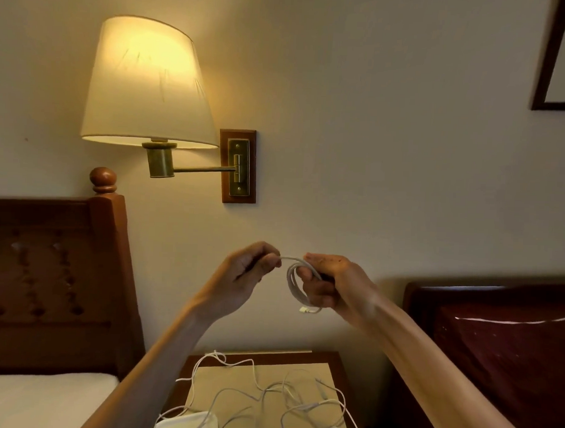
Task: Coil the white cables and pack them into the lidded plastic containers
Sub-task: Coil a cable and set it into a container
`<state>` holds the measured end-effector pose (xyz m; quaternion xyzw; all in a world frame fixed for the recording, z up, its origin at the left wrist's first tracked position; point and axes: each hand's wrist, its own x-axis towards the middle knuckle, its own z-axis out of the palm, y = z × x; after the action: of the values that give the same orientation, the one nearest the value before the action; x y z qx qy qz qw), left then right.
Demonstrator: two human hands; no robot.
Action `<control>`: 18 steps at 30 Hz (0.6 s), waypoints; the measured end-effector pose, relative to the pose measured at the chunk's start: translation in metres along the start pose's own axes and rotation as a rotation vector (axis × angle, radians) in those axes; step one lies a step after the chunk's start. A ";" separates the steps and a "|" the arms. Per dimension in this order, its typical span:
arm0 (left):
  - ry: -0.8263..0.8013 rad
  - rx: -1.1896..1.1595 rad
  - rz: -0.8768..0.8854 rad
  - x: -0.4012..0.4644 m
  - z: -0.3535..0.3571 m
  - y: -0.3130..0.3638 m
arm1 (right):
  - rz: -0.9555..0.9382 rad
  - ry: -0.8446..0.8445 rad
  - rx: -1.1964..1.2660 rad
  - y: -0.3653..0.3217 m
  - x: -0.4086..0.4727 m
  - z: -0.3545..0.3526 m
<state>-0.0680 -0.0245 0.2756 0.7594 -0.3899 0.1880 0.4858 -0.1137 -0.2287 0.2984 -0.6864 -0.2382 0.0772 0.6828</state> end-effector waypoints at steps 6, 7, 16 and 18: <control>0.093 0.148 -0.066 -0.011 0.012 -0.022 | 0.102 0.025 0.263 -0.002 0.006 -0.008; 0.147 0.180 -0.086 -0.010 0.015 -0.021 | 0.108 0.026 0.272 -0.002 0.008 -0.006; 0.433 -0.644 -0.565 0.006 0.027 0.012 | 0.112 0.136 0.241 -0.002 0.015 0.006; 0.355 -0.764 -0.631 0.004 0.029 0.014 | 0.120 0.152 0.193 -0.001 0.016 0.008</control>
<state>-0.0790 -0.0547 0.2737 0.5651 -0.0947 0.0030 0.8196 -0.1032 -0.2148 0.3022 -0.6344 -0.1356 0.0880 0.7559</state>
